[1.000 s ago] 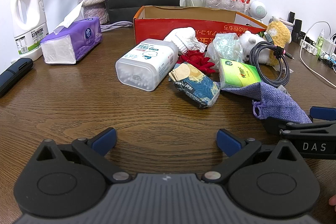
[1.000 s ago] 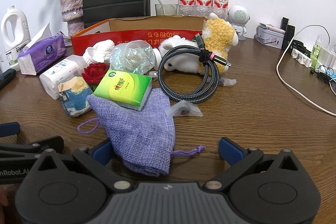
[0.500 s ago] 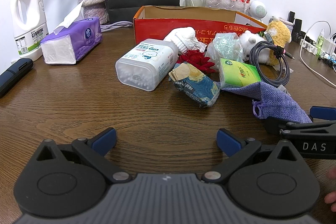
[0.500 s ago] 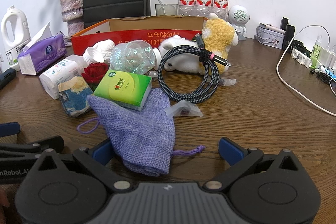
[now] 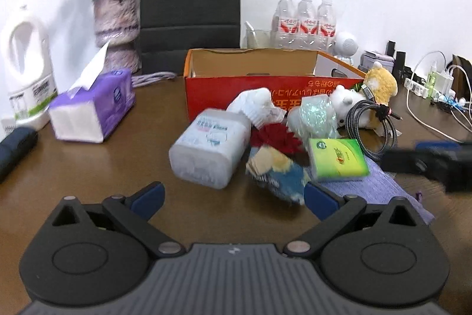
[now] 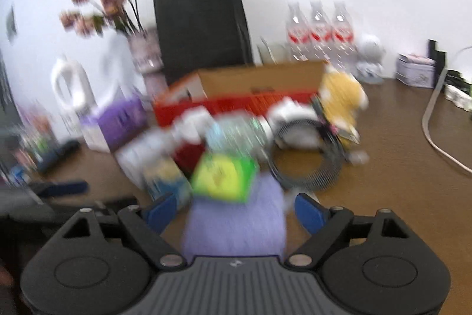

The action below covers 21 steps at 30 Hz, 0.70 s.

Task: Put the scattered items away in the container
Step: 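Grasp the green tissue pack with right tool while left tool grasps white cotton-swab box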

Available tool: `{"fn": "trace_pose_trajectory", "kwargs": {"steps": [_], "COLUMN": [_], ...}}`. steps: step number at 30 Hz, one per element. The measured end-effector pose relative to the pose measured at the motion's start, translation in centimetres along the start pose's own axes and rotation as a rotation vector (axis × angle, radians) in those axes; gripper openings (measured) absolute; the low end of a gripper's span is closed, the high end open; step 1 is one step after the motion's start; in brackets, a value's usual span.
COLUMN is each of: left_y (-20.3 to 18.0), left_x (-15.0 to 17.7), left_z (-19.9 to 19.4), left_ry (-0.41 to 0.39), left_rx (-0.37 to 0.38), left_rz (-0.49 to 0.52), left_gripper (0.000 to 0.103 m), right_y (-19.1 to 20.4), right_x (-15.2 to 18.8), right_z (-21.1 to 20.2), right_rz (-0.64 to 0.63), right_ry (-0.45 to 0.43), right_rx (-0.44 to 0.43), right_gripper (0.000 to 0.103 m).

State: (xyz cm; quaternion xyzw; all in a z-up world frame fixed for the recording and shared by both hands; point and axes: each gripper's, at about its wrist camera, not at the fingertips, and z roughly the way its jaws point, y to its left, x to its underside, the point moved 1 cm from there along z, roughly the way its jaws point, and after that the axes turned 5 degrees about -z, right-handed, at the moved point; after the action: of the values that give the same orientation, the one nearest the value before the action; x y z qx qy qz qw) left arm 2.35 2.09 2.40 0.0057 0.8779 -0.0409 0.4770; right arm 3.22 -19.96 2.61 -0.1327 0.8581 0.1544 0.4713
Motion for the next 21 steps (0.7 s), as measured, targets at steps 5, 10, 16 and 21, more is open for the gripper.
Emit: {"fn": "trace_pose_trajectory", "kwargs": {"steps": [5, 10, 16, 21], "left_y": [0.5, 2.3, 2.5, 3.5], "left_x": [-1.0, -3.8, -4.8, -4.0], "left_z": [0.8, 3.8, 7.0, 5.1], "left_ry": [-0.056, -0.012, 0.078, 0.061], "left_rx": [-0.055, 0.053, 0.047, -0.021], "left_rz": [0.028, -0.024, -0.032, -0.128], "left_gripper": [0.098, 0.103, 0.080, 0.066], "right_y": [1.8, 1.7, 0.5, 0.2], "right_x": [-1.2, -0.5, -1.0, -0.3], "right_z": [6.7, 7.9, 5.0, 4.5], "right_rz": [-0.091, -0.092, -0.058, -0.017], "right_ry": [0.089, 0.096, 0.073, 0.102], "right_rx": [0.063, 0.058, 0.043, -0.003], "right_gripper": [0.080, 0.063, 0.020, 0.069]}}
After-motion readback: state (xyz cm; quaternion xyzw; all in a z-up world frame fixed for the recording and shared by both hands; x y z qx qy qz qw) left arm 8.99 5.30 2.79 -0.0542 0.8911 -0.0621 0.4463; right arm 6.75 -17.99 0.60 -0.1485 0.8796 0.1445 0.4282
